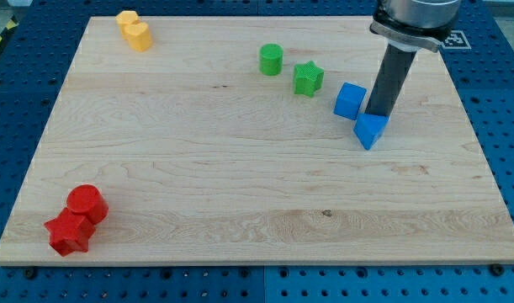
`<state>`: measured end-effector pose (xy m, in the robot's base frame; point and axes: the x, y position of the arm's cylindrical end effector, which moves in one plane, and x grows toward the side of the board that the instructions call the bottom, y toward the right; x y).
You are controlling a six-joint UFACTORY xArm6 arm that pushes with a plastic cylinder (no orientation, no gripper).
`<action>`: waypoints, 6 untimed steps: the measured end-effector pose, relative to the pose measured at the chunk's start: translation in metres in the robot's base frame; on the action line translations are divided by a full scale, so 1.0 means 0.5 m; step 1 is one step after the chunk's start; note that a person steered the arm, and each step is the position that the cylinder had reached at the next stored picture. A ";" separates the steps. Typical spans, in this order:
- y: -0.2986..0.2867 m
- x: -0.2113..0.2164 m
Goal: Move blue triangle to the green circle
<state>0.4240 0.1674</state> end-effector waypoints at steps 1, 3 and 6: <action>-0.010 -0.010; -0.102 -0.023; -0.011 -0.019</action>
<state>0.4148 0.1618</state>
